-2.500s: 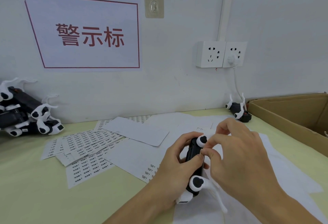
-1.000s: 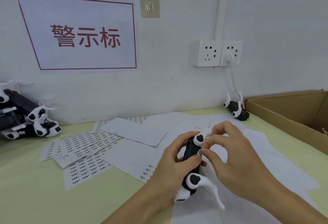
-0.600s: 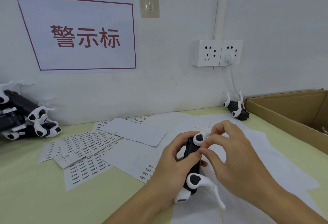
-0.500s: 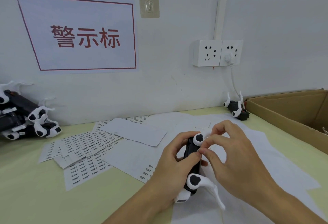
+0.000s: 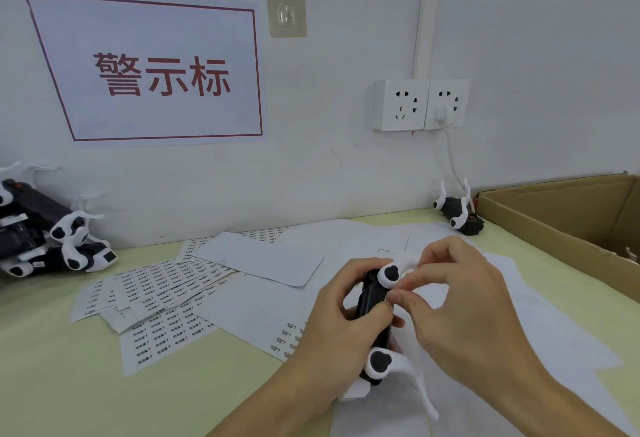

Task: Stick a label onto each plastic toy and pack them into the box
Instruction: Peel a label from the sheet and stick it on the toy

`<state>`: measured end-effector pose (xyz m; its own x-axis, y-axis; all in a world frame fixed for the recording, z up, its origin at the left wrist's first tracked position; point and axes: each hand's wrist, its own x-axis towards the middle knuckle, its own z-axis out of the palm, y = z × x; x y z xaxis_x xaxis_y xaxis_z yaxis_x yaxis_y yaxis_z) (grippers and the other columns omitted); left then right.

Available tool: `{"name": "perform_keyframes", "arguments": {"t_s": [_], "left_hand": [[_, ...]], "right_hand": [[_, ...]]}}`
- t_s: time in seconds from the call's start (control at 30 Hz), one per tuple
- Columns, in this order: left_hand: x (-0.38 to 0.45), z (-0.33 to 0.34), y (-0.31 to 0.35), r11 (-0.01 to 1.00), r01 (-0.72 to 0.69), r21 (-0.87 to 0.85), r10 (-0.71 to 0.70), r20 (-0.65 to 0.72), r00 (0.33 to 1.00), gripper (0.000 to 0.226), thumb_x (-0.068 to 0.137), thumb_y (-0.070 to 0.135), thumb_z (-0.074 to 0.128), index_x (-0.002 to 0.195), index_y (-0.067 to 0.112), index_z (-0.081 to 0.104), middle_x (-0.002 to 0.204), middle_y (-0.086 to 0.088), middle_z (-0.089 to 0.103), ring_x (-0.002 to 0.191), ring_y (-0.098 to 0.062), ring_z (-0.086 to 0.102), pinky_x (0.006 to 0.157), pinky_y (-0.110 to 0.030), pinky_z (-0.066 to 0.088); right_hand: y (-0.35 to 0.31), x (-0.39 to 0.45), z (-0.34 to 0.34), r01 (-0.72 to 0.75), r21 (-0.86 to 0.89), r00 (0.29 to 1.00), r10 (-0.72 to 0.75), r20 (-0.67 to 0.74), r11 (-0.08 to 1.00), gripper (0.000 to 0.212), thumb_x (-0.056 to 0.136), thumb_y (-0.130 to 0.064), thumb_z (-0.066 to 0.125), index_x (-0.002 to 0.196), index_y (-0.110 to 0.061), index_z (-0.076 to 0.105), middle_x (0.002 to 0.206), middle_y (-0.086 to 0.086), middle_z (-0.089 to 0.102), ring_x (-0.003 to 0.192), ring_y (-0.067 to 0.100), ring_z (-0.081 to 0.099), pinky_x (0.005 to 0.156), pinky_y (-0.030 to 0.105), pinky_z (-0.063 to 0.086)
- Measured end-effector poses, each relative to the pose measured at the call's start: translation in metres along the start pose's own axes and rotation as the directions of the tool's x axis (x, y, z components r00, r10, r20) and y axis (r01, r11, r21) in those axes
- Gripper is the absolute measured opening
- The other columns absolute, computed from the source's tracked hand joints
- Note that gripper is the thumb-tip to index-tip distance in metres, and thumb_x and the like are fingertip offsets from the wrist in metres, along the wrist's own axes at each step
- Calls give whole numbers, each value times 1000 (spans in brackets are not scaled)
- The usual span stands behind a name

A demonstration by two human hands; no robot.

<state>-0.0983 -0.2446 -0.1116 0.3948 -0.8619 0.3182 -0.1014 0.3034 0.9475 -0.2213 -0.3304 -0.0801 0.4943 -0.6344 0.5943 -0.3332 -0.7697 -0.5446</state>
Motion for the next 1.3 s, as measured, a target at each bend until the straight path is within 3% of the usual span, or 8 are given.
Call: {"name": "perform_keyframes", "arguments": {"t_s": [0.23, 0.4, 0.5, 0.63, 0.9, 1.07, 1.23, 1.3], "left_hand": [[0, -3, -1, 1000, 19, -23, -18, 13, 1000, 37, 86, 11, 57, 115, 32, 67, 116, 5, 68, 87, -17, 72, 70, -22, 55], [3, -7, -3, 987, 86, -138, -84, 21, 996, 42, 82, 13, 59, 122, 27, 65, 120, -5, 67, 93, -33, 71, 78, -37, 56], [3, -8, -3, 982, 93, -163, -88, 36, 995, 43, 82, 11, 57, 121, 26, 65, 120, -6, 67, 94, -33, 70, 78, -37, 55], [3, -9, -2, 969, 110, -219, -104, 42, 994, 47, 79, 9, 53, 121, 24, 66, 122, -8, 67, 93, -30, 70, 78, -37, 55], [3, -9, 0, 944, 152, -294, -144, 49, 988, 48, 75, 10, 53, 117, 25, 69, 119, -10, 68, 91, -27, 70, 73, -32, 55], [4, -9, 2, 928, 161, -335, -162, 23, 986, 45, 74, 9, 57, 116, 20, 69, 114, -16, 67, 90, -34, 67, 76, -39, 53], [5, -10, 1, 890, 192, -413, -209, 3, 978, 39, 85, -6, 51, 114, 14, 68, 105, -18, 66, 83, -33, 64, 67, -35, 54], [5, -10, 2, 880, 200, -430, -218, 8, 976, 40, 78, -2, 56, 113, 14, 69, 102, -18, 67, 81, -31, 64, 66, -34, 54]], "right_hand": [[4, 3, 1, -106, 81, 994, 103, 36, 991, 21, 73, -26, 84, 63, -37, 70, 89, -19, 53, 94, -2, 53, 73, 14, 36], [6, 3, 1, 18, 161, 1000, -19, 8, 987, 33, 80, -5, 67, 72, -37, 70, 88, -12, 54, 95, 3, 55, 75, 4, 37], [7, 0, 1, 115, 170, 993, -112, -29, 979, 38, 74, -7, 54, 74, -42, 67, 90, -12, 51, 93, 8, 55, 77, 6, 36], [15, -2, 3, 239, 106, 971, -239, -13, 965, 42, 74, -5, 50, 87, -35, 77, 98, -9, 50, 96, 4, 52, 81, 7, 34], [24, -4, 6, 369, 6, 929, -369, 24, 929, 49, 78, -15, 40, 107, -31, 77, 106, -5, 47, 107, 10, 47, 95, 19, 34], [23, 0, 5, 493, -125, 870, -484, 99, 861, 52, 75, -9, 39, 109, -25, 76, 108, 1, 50, 105, 19, 47, 80, 41, 46], [22, 1, 8, 564, -160, 825, -547, 140, 810, 46, 76, -9, 42, 110, -19, 73, 111, 2, 49, 107, 22, 48, 78, 43, 48], [22, 1, 10, 567, -146, 823, -550, 138, 811, 46, 77, -9, 42, 110, -17, 73, 111, 2, 49, 107, 22, 48, 78, 42, 49]]}}
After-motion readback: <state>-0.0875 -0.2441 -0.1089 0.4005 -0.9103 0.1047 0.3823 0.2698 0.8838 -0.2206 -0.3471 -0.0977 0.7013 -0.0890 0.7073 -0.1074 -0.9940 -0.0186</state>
